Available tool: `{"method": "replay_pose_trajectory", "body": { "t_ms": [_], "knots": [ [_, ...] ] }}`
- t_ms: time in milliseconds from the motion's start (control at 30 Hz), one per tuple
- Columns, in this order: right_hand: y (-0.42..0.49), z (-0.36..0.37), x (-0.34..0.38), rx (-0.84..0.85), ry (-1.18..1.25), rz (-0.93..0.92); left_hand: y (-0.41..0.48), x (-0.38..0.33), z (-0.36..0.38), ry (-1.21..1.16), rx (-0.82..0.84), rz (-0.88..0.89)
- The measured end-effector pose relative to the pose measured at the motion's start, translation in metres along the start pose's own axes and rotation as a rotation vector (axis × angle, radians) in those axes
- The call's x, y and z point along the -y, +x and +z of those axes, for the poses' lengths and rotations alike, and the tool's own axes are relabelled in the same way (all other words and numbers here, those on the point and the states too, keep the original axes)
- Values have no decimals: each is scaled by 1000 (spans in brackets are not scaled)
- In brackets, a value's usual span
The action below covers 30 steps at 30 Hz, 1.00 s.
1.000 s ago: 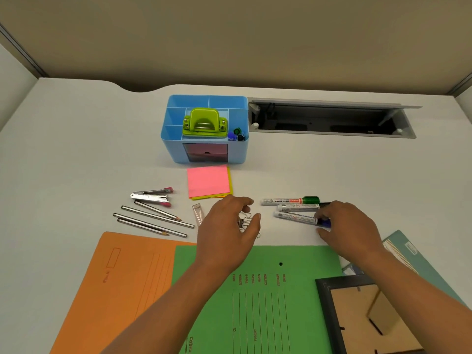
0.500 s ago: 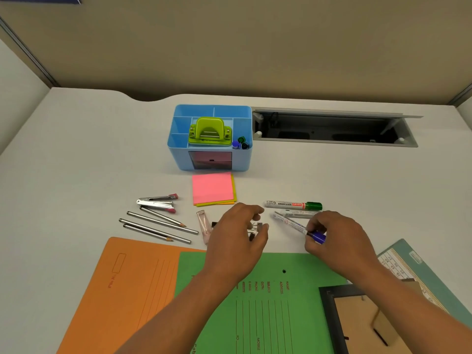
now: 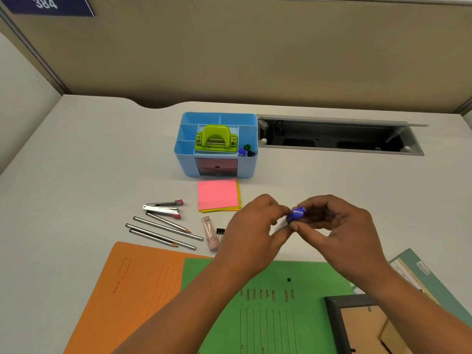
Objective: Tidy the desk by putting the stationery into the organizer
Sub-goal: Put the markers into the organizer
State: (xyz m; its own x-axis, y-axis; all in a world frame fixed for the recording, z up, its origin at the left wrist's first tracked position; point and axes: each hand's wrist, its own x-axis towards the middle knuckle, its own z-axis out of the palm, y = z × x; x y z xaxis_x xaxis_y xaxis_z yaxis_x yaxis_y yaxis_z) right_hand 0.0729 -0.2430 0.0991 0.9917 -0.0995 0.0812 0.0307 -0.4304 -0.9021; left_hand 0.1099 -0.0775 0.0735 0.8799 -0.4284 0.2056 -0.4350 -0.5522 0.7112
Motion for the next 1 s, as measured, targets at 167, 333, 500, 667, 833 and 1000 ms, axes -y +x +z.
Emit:
{"method": "replay_pose_trajectory", "body": {
  "t_ms": [167,333,500,667,833,1000],
  "knots": [
    [5,-3,2,-7,20,28,26,4,-22,18,-137,80],
    [1,-4,-10,6,-47,95,83,10,-67,68,-452,131],
    [-6,-3,-27,33,-91,137,135,39,-86,201,-380,-15],
    [-6,-10,-36,26,-119,167,145,53,-75,325,-215,-138],
    [-6,-15,-39,16,-134,175,143,59,-62,323,-105,-198],
    [-7,-14,-40,34,-139,171,142,63,-58,369,9,-254]
  ]
}}
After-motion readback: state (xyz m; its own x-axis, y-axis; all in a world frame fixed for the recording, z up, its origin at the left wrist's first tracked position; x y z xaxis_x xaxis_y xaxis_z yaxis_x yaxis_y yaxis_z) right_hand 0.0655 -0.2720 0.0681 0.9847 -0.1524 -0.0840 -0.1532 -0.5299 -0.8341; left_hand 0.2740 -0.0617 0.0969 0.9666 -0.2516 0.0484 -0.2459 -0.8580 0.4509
